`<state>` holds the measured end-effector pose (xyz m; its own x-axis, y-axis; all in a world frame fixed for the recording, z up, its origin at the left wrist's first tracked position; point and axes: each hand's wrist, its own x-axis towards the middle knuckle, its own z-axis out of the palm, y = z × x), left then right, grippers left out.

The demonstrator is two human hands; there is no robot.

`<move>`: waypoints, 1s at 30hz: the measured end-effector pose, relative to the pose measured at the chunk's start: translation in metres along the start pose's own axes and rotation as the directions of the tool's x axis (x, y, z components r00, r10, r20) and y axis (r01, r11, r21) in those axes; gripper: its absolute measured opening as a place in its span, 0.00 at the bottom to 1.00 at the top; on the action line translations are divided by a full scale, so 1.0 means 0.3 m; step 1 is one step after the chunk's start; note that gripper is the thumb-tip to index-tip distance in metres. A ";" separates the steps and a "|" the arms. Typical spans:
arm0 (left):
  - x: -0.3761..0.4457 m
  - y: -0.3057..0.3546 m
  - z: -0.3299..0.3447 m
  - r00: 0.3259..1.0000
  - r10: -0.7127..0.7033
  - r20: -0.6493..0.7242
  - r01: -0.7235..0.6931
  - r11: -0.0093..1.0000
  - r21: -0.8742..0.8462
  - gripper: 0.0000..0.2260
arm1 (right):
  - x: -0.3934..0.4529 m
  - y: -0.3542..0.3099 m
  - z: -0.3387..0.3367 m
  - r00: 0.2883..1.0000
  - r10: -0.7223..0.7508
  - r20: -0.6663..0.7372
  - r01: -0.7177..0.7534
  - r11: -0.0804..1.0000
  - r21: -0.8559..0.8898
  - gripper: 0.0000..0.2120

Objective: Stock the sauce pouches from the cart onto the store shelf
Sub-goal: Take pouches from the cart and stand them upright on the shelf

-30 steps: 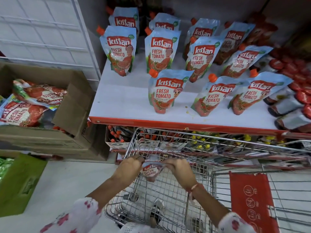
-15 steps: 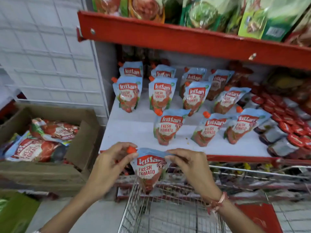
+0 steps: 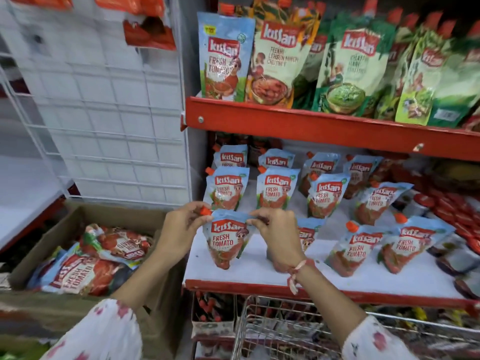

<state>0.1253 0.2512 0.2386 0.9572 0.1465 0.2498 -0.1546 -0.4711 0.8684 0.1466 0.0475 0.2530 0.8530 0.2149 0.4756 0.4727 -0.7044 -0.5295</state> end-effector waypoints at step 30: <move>0.054 -0.024 0.015 0.984 -0.124 0.127 0.093 0.970 0.224 0.18 | 0.081 0.014 0.038 0.988 0.064 0.144 -0.064 0.998 -0.006 0.08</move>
<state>0.1431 0.2532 0.2346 0.9922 0.0919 0.0841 -0.0061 -0.6386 0.7696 0.1718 0.0575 0.2543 0.9044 0.2648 0.3347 0.4162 -0.7205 -0.5547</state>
